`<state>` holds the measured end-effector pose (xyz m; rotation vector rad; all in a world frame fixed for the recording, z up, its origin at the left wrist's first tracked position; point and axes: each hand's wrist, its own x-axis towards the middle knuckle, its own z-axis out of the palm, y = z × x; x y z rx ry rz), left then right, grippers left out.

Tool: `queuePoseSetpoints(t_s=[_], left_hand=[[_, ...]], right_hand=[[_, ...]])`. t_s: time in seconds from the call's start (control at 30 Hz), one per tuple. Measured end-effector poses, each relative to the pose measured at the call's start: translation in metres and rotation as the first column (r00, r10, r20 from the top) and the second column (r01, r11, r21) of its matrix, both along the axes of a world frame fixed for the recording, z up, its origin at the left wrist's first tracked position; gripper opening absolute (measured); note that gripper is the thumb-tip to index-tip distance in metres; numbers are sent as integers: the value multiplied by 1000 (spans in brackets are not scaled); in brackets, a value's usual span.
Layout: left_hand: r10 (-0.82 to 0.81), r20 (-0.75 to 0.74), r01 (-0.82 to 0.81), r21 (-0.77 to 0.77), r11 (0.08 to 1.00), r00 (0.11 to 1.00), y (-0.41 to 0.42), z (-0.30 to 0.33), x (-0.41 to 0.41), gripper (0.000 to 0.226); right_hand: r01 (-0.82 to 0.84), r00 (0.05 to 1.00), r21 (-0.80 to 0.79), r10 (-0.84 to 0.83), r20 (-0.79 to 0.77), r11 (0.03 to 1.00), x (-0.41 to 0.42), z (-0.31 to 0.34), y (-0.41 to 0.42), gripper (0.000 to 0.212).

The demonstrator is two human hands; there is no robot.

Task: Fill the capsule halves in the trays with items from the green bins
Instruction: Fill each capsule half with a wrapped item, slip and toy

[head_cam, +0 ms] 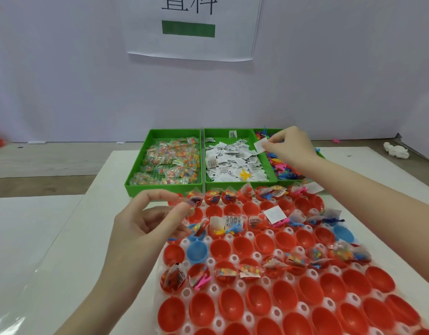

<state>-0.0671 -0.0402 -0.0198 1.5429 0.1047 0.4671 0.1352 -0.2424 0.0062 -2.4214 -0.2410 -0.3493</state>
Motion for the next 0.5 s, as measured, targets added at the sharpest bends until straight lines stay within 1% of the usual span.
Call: queuePoseSetpoints(t_s=[0.07, 0.13, 0.17, 0.23, 0.3, 0.37, 0.43, 0.5], left_hand=[[-3, 3, 3, -4, 1000, 1000, -4, 2, -3, 14], [-12, 15, 12, -2, 1000, 1000, -8, 4, -8, 15], [-25, 14, 25, -6, 1000, 1000, -11, 6, -10, 15], [-81, 0, 81, -10, 997, 997, -17, 8, -15, 11], [-154, -24, 153, -43, 987, 988, -24, 11, -21, 16], [-211, -39, 204, -132, 970, 977, -30, 17, -28, 16], [-256, -37, 240, -243, 940, 966, -36, 24, -37, 13], [-265, -43, 243, -283, 928, 963, -39, 27, -46, 17]], right_hand=[[-38, 999, 103, 39, -9, 994, -15, 12, 0, 18], [-132, 985, 256, 156, -77, 958, -39, 27, 2, 12], [-209, 956, 303, 259, -135, 930, -55, 35, 4, 9], [-406, 843, 331, 489, -225, 852, -89, 46, 7, 7], [-573, 717, 331, 654, -242, 750, -118, 50, 9, 8], [-669, 644, 303, 733, -219, 679, -141, 52, 11, 9], [-720, 642, 213, 751, -159, 660, -155, 48, 12, 12], [-736, 664, 105, 743, -84, 669, -165, 44, 13, 13]])
